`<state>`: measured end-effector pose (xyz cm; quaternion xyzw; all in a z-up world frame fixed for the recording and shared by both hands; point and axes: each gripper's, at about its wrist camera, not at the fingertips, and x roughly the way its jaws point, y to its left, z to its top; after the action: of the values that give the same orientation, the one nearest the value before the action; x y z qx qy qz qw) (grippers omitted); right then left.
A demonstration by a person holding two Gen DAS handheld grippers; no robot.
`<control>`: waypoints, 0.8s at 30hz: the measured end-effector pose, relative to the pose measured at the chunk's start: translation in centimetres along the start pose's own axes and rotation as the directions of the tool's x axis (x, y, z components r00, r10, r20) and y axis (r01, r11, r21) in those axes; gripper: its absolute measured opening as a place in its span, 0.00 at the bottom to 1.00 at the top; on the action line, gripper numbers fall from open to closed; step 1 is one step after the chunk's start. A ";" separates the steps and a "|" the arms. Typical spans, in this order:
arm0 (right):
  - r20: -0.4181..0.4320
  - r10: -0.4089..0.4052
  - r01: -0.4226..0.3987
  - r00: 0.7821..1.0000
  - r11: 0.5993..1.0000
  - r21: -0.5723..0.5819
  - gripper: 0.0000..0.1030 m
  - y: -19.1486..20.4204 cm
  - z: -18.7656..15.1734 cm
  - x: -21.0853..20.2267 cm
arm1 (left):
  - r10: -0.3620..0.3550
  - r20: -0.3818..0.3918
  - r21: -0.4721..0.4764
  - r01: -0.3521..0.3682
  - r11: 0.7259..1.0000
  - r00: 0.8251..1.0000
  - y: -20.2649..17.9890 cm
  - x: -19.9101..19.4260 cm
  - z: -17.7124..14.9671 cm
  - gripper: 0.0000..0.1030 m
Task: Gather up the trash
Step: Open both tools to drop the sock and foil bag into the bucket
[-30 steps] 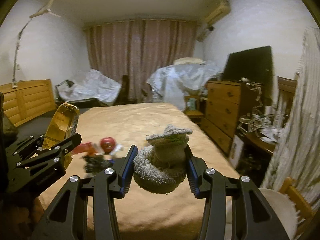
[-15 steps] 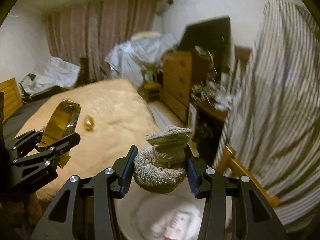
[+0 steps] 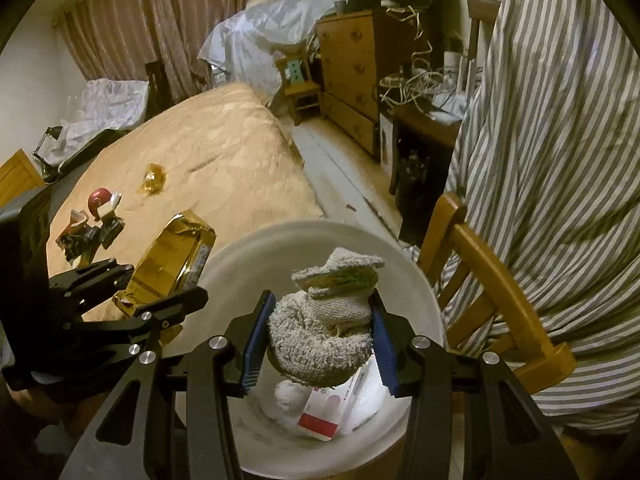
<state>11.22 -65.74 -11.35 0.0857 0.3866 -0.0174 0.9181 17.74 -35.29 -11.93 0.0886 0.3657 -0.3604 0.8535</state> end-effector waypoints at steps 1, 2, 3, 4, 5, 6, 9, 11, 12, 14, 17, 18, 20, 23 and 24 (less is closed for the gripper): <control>-0.004 0.003 -0.003 1.000 1.000 0.004 0.46 0.0 -0.1 0.4 | 0.001 -0.003 0.000 -0.001 1.000 1.000 -0.1 0.2 0.1 0.42; -0.008 0.005 -0.005 1.000 1.000 0.007 0.46 -0.3 -0.1 0.9 | 0.002 -0.006 0.002 -0.002 1.000 1.000 -0.1 0.4 0.0 0.42; -0.010 0.005 -0.005 1.000 1.000 0.007 0.46 0.8 -0.7 0.6 | 0.002 -0.007 0.003 -0.002 1.000 1.000 -0.1 0.2 0.1 0.42; -0.012 0.006 -0.006 1.000 1.000 0.009 0.46 1.2 -0.9 0.6 | 0.002 -0.008 0.005 -0.002 1.000 1.000 -0.2 0.3 0.2 0.42; -0.013 0.007 -0.006 1.000 1.000 0.010 0.46 1.3 -1.1 0.6 | 0.001 -0.007 0.006 -0.001 1.000 1.000 -0.3 0.3 0.1 0.42; -0.012 0.007 -0.007 1.000 1.000 0.010 0.46 1.6 -1.3 0.3 | -0.001 -0.007 0.008 0.001 1.000 1.000 -0.2 0.0 0.1 0.42; -0.009 0.005 -0.005 1.000 1.000 0.010 0.46 1.7 -1.4 0.3 | -0.001 -0.005 0.009 0.001 1.000 1.000 -0.4 0.0 0.4 0.42; -0.004 0.006 -0.006 1.000 1.000 0.010 0.46 1.8 -1.3 0.3 | -0.002 -0.004 0.012 0.002 1.000 1.000 -0.6 0.0 0.6 0.42; -0.002 0.006 -0.006 1.000 1.000 0.011 0.46 1.9 -1.3 0.1 | -0.002 -0.003 0.014 0.002 1.000 1.000 -0.6 0.0 0.6 0.42; 0.002 0.006 -0.006 1.000 1.000 0.016 0.46 1.8 -1.3 0.1 | -0.001 -0.001 0.017 0.001 1.000 1.000 -0.8 0.0 0.7 0.43; 0.005 0.007 -0.007 1.000 1.000 0.021 0.49 1.7 -1.4 -0.2 | 0.003 0.003 0.021 -0.003 1.000 1.000 -0.9 0.0 0.7 0.45; 0.005 0.010 -0.010 1.000 1.000 0.023 0.52 1.7 -1.4 -0.2 | 0.008 0.002 0.021 -0.008 1.000 1.000 -0.8 0.0 0.7 0.49; 0.018 0.014 -0.015 1.000 0.999 0.037 0.58 1.7 -1.4 -0.4 | 0.012 0.005 0.014 -0.012 1.000 1.000 -0.8 -0.1 0.9 0.59; 0.034 0.020 -0.022 0.999 0.999 0.046 0.59 1.6 -1.2 -0.9 | 0.016 0.015 0.016 -0.016 1.000 1.000 -0.7 -0.3 0.9 0.68; 0.040 0.021 -0.023 0.999 0.999 0.048 0.59 1.7 -1.1 -1.1 | 0.016 0.015 0.016 -0.016 1.000 1.000 -0.7 -0.3 0.8 0.68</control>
<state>9.80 -63.95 -11.10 0.1119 0.3669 -0.0183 0.9233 17.61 -35.96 -11.04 0.0955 0.3556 -0.3572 0.8584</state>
